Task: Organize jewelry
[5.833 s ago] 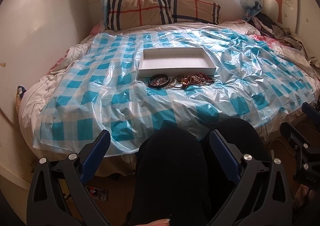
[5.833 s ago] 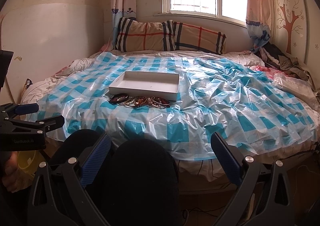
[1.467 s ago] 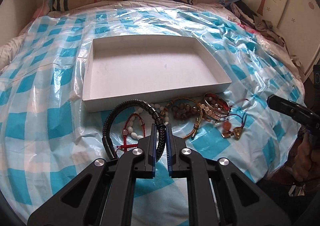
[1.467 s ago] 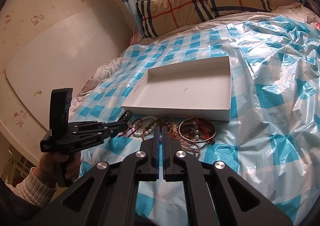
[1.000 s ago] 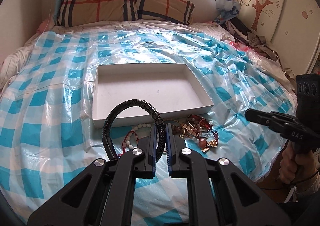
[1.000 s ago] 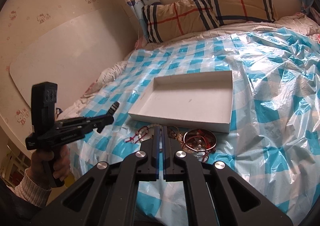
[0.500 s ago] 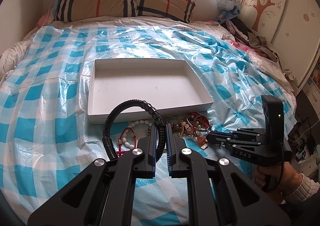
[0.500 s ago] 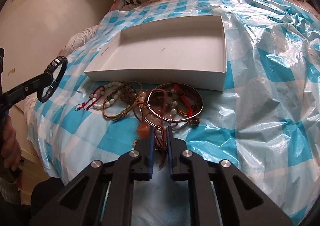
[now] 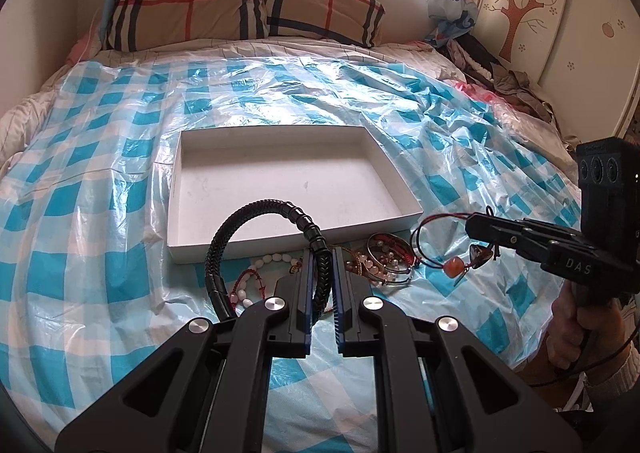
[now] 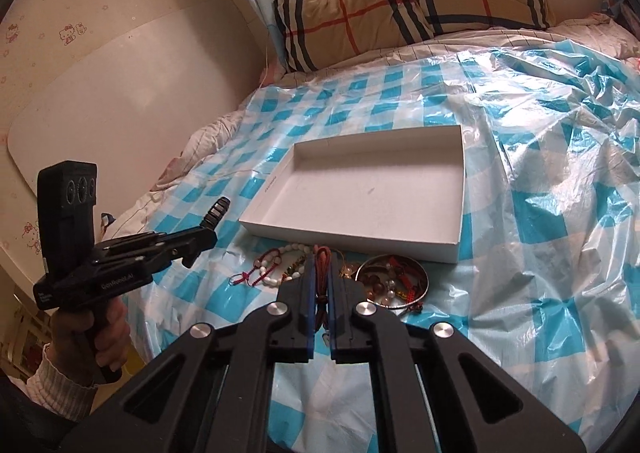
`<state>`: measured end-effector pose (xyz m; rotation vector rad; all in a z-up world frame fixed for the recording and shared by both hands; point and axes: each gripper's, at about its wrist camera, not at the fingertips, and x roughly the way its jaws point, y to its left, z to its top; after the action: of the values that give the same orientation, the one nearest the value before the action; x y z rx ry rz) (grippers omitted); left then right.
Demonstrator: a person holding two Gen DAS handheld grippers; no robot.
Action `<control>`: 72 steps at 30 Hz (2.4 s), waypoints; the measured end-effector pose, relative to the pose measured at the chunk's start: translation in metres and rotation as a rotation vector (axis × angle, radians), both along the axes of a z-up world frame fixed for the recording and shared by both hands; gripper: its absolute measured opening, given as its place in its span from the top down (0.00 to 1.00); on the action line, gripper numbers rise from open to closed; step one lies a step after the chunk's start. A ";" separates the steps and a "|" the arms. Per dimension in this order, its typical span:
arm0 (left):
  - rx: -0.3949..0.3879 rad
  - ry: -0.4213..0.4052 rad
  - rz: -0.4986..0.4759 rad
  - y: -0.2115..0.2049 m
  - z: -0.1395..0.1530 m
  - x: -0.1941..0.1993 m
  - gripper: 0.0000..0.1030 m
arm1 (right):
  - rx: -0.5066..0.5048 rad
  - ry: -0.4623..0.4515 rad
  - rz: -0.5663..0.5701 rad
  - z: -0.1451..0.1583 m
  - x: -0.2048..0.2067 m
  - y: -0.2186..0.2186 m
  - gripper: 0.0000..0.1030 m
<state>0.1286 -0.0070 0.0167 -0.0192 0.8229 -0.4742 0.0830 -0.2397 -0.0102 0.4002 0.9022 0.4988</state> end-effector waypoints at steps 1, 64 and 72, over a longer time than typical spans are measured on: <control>0.000 -0.002 -0.002 -0.001 0.000 0.002 0.92 | 0.003 -0.009 0.001 0.003 0.003 0.001 0.94; 0.094 0.158 0.073 0.031 -0.092 0.029 0.96 | -0.129 0.180 0.276 -0.103 0.077 0.086 0.62; 0.068 0.170 0.087 0.035 -0.093 0.029 0.96 | -0.075 0.174 0.234 -0.098 0.065 0.070 0.87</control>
<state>0.1581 0.0282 -0.0765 -0.0331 1.0002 -0.3655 0.1481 -0.1697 -0.1078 0.2737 1.1399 0.6496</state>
